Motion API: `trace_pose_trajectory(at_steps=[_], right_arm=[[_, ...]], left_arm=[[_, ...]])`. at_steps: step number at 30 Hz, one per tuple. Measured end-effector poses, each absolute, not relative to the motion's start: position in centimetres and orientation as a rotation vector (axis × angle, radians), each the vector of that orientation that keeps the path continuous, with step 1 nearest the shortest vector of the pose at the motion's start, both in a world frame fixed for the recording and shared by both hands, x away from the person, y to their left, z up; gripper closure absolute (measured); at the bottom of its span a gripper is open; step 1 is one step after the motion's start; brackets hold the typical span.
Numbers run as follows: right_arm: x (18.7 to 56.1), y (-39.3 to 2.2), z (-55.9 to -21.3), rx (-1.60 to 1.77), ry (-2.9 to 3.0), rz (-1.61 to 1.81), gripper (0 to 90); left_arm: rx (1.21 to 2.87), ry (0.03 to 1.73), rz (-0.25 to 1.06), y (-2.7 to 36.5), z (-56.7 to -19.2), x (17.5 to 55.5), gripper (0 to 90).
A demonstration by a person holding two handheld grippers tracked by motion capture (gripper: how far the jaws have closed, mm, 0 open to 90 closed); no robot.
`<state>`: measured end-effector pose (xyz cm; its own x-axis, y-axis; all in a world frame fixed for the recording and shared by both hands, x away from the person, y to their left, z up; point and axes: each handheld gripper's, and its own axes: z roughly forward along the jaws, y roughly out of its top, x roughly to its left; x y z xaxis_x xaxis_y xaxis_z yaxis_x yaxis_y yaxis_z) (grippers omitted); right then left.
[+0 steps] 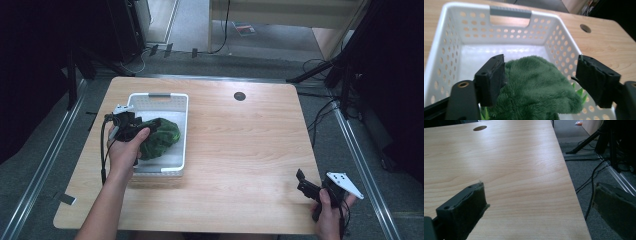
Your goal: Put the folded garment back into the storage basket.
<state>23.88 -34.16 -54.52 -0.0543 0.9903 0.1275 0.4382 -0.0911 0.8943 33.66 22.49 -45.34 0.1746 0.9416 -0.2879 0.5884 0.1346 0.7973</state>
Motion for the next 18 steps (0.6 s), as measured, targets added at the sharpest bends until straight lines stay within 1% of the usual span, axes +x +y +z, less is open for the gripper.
trace_pose_trajectory(at_steps=[1, 3, 6, 9, 12, 18], right_arm=[[23.9, -34.2, -54.5, 1.587, 1.546, 1.109, 0.0], [23.9, -34.2, -54.5, 1.587, 1.546, 1.109, 0.0], [23.9, -34.2, -54.5, 1.584, 1.545, 1.109, 0.0], [23.9, -34.1, -54.5, 1.581, 1.545, 1.106, 0.0], [23.9, -34.1, -54.5, 1.578, 1.547, 1.105, 0.0], [23.9, -34.1, -54.5, 1.585, 1.542, 1.104, 0.0]], left_arm=[[1.549, 1.503, 0.506, 22.6, -45.2, 33.4, 18.4], [1.54, 1.484, 0.519, 22.8, -44.9, 33.0, 14.8], [1.501, 1.454, 0.532, 23.4, -44.5, 32.0, 11.7], [1.475, 1.438, 0.551, 24.1, -44.3, 31.0, 3.8], [1.454, 1.396, 0.559, 25.0, -44.1, 29.8, 0.4], [1.433, 1.373, 0.583, 26.5, -44.1, 27.6, 0.0]])
